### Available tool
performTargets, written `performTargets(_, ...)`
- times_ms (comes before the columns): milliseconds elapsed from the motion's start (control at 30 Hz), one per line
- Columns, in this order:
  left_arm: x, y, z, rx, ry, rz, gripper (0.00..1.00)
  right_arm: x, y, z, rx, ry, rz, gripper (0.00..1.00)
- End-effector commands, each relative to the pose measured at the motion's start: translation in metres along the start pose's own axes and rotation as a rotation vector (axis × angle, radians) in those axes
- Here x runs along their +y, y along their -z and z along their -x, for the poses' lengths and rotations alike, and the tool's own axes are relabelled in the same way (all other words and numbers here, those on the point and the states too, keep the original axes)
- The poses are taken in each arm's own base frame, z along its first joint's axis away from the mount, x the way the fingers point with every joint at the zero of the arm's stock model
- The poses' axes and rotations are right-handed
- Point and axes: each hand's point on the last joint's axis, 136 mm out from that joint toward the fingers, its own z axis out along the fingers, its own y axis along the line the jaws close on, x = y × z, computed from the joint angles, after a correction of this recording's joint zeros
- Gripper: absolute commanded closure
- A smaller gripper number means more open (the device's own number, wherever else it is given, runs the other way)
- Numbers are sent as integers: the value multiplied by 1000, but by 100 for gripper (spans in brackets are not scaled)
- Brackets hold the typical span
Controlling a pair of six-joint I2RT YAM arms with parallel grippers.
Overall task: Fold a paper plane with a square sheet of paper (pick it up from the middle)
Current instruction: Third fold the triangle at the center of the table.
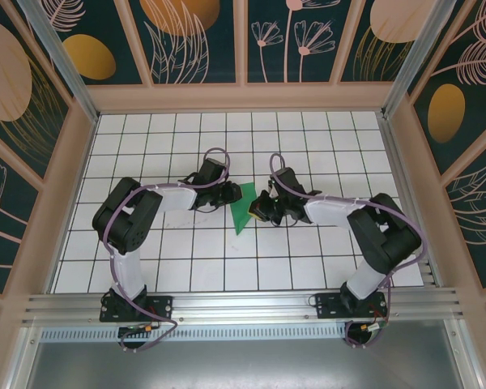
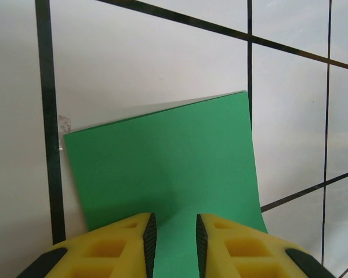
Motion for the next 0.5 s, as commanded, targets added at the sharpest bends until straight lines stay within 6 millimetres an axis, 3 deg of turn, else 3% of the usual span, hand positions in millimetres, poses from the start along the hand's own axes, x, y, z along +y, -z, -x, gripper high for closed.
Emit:
performTargets(0, -7, 4, 5, 1, -33, -13, 71, 9, -8, 7, -13, 1, 4, 94)
performTargets(233, -35, 27, 23, -65, -82, -77, 70, 3, -17, 5, 3, 26, -42, 94)
performTargets(333, -34, 34, 31, -97, -98, -49, 69, 3, -17, 4, 4, 33, -48, 94)
performTargets(467, -23, 28, 30, -102, -96, -16, 70, -1, -20, 5, 7, 37, -64, 94)
